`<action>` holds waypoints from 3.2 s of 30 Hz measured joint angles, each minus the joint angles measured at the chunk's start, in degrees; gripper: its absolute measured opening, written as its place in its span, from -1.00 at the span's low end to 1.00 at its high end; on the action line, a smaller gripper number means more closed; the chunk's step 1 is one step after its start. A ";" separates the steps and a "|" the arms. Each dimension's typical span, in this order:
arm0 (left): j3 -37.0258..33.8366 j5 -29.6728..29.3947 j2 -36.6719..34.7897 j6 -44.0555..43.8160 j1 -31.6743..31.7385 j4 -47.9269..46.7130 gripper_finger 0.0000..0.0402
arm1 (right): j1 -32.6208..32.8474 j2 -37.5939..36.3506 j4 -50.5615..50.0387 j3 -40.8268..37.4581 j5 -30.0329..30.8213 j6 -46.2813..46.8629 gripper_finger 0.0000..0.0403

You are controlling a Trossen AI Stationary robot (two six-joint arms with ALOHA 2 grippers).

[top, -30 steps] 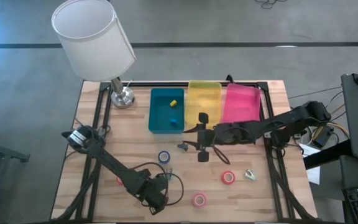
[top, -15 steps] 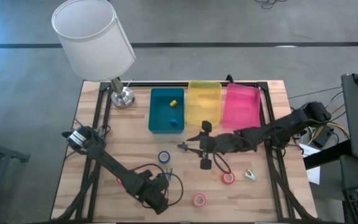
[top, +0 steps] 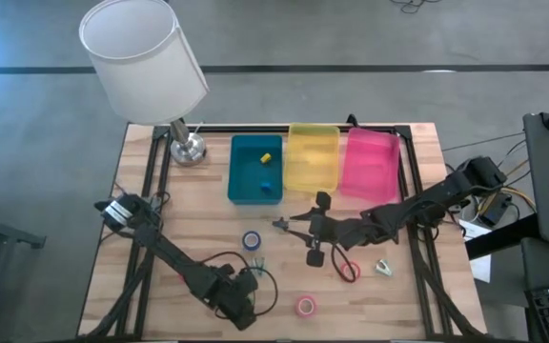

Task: Pick and place Stapler, Stapler remover, tape
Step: Put the green stapler into the blue bin

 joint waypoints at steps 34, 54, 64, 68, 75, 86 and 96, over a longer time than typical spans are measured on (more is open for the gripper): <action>-2.10 -3.83 1.64 0.20 -2.17 12.30 -0.27 | 1.21 0.32 0.49 0.00 -0.03 0.38 -0.23; -1.86 -4.11 2.29 10.74 -1.76 8.32 -0.64 | 1.19 0.32 0.74 -0.02 -0.10 0.42 -0.23; -2.10 -6.98 -7.44 23.85 8.31 -10.48 -0.58 | 1.58 0.32 0.64 -0.07 -0.30 2.47 -0.23; -2.01 -13.89 -13.09 32.53 15.62 -14.12 -0.62 | 1.58 0.32 0.50 -0.09 -1.00 5.98 -0.23; -2.03 -21.36 -19.60 47.65 34.39 -12.98 -0.60 | 1.98 0.32 -1.82 -1.75 -3.33 10.37 -0.23; -2.08 -14.09 -10.28 58.12 53.56 -5.09 -0.60 | -1.98 0.29 -0.75 -5.27 -3.70 6.03 -0.23; -2.08 -13.57 -1.20 60.21 56.16 -4.92 -0.51 | -4.38 0.25 -1.37 -5.27 -3.77 -0.38 -0.23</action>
